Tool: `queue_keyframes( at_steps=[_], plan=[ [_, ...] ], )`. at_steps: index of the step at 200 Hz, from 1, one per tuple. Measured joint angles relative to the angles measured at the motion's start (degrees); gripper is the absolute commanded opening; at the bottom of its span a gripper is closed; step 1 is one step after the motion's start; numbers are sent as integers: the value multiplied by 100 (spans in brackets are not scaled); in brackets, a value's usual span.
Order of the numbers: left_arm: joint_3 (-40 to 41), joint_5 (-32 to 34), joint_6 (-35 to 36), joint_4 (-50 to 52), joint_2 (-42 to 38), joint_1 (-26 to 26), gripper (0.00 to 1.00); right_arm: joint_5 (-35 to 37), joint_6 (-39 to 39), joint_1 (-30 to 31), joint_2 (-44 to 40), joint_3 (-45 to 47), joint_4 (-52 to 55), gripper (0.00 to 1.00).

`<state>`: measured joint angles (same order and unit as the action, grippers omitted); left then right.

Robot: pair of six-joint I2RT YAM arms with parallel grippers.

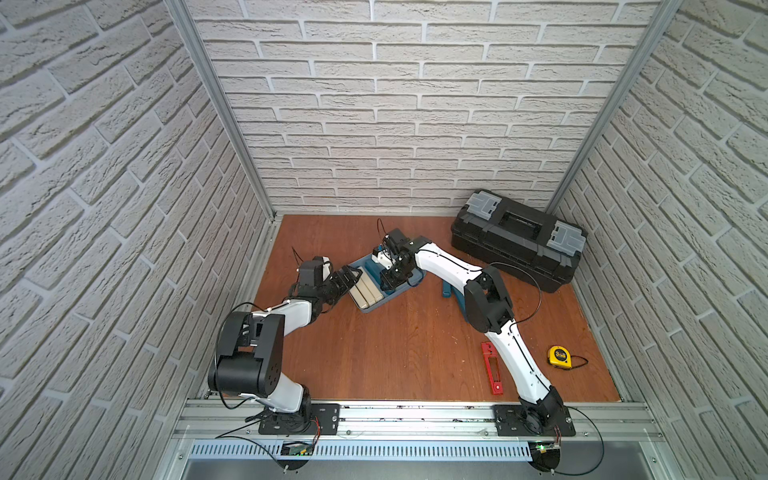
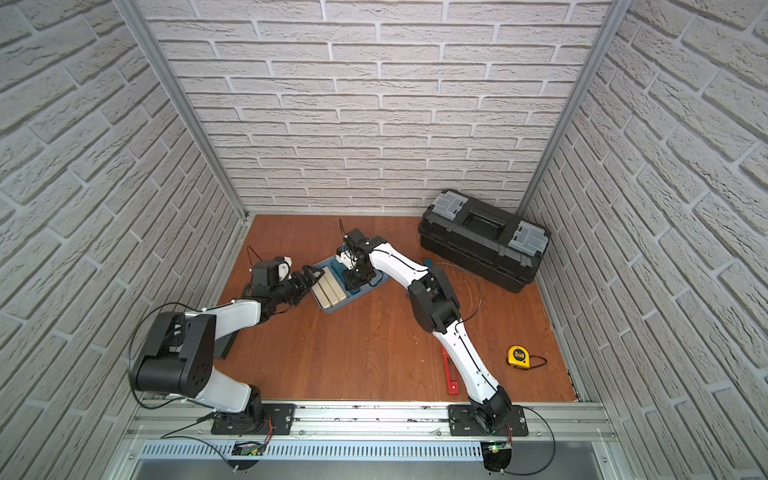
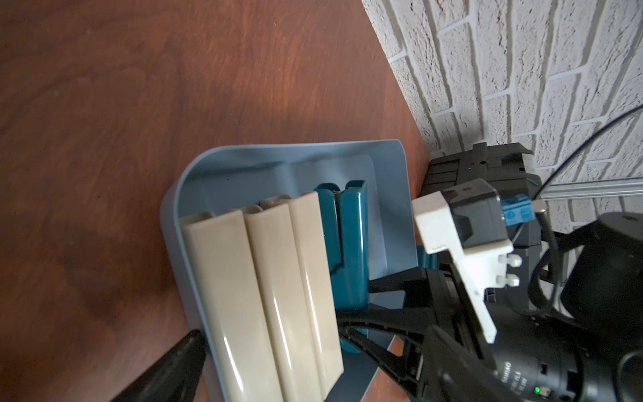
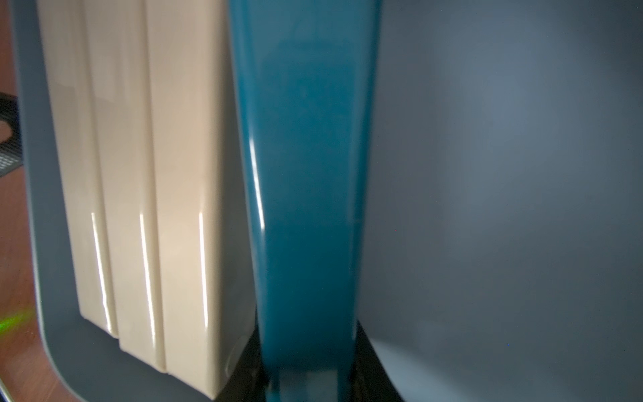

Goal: Put the pruning pliers into the storage box
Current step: Place the pruning pliers in the storage box.

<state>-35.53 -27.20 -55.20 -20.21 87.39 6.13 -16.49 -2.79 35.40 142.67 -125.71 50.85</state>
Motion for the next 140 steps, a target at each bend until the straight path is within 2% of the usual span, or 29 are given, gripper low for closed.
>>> queue_keyframes(
  at_steps=[140],
  plan=[
    [0,-4,2,0,0,0,98,-39,4,13,20,-31,85,30]
  ],
)
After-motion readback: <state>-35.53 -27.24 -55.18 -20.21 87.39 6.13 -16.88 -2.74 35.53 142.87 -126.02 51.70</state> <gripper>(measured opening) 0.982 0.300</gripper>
